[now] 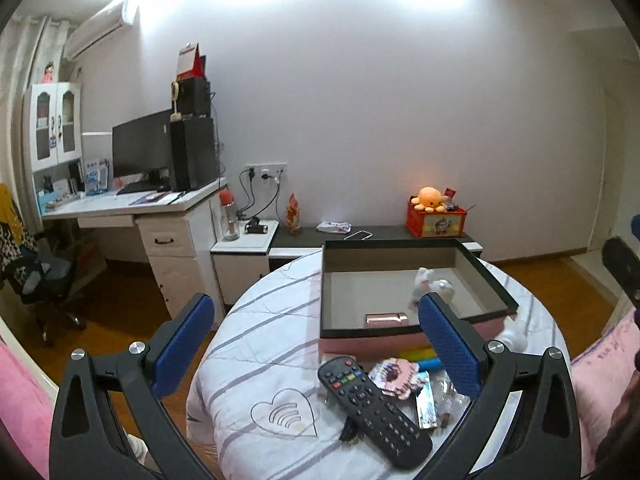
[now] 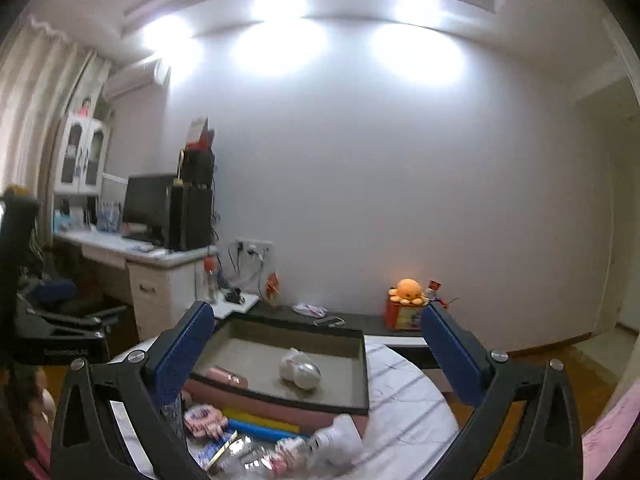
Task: Organize rigid objects
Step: 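Release the canister and hair dryer into the pink box with both grippers, then move the right gripper to the white hair dryer body and grasp it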
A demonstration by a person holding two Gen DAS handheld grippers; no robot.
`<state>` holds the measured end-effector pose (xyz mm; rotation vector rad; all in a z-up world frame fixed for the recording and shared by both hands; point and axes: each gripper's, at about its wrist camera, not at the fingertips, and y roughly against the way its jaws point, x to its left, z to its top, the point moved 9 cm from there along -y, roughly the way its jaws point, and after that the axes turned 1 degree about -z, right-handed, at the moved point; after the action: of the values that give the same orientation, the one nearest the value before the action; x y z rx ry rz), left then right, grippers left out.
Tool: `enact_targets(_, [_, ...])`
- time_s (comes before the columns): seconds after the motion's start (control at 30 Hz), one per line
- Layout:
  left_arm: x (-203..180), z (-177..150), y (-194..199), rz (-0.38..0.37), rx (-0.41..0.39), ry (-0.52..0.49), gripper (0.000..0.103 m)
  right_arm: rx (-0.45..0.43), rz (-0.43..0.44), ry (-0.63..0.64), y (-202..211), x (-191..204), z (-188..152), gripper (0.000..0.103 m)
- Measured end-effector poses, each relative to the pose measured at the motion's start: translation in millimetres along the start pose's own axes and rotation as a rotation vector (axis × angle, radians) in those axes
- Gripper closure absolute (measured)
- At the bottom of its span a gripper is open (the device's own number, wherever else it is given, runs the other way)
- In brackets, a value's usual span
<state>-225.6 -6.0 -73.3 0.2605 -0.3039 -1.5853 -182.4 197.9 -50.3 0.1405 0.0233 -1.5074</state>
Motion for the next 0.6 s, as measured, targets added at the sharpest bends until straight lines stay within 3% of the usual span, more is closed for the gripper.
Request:
enact_targets(0.17, [-11, -5, 21, -0.018, -0.019, -0.027, 0.0, 0.011, -0.051, -0.034, 11, -6, -7, 0.0])
enact_targets(0.33, [-14, -10, 28, -0.017, -0.018, -0.049, 0.0, 0.046, -0.046, -0.096, 15, -24, -17, 0.0])
enact_targets(0.6, [-13, -37, 11, -0.051, 0.076, -0.056, 0.0, 0.122, -0.013, -0.152, 1, -38, -45, 0.0])
